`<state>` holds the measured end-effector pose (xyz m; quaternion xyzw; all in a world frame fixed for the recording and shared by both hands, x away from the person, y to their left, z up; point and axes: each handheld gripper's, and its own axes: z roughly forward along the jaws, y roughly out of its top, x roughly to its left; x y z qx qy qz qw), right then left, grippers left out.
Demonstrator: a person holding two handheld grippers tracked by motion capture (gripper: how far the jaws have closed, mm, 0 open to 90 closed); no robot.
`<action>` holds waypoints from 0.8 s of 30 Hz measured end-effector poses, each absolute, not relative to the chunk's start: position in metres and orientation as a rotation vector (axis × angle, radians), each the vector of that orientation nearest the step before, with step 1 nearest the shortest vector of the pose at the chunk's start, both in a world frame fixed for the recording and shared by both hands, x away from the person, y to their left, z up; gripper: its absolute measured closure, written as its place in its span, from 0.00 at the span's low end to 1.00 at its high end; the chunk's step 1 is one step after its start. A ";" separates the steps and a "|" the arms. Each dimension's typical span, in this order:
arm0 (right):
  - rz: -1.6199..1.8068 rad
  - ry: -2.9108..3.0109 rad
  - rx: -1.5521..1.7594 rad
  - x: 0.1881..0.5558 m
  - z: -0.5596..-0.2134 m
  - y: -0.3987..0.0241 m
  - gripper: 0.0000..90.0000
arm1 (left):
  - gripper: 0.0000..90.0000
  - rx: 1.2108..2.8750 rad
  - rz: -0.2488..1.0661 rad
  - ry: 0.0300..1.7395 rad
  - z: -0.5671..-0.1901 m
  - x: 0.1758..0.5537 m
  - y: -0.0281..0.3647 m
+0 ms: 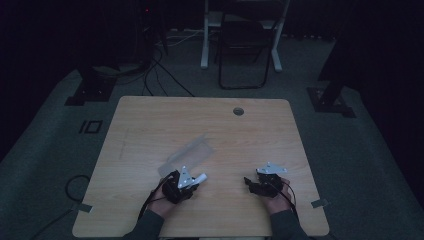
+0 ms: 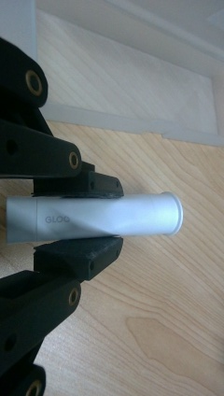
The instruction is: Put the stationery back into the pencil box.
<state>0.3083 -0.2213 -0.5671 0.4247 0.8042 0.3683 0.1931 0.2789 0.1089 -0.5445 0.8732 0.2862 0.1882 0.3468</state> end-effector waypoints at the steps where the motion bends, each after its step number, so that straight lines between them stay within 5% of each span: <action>1: 1.033 2.256 1.192 0.308 -0.567 -0.221 0.40 | 0.78 2.265 0.493 0.742 -0.544 0.279 0.109; 24: 1.034 2.256 1.190 0.308 -0.567 -0.221 0.40 | 0.78 2.220 0.560 0.734 -0.529 0.275 0.112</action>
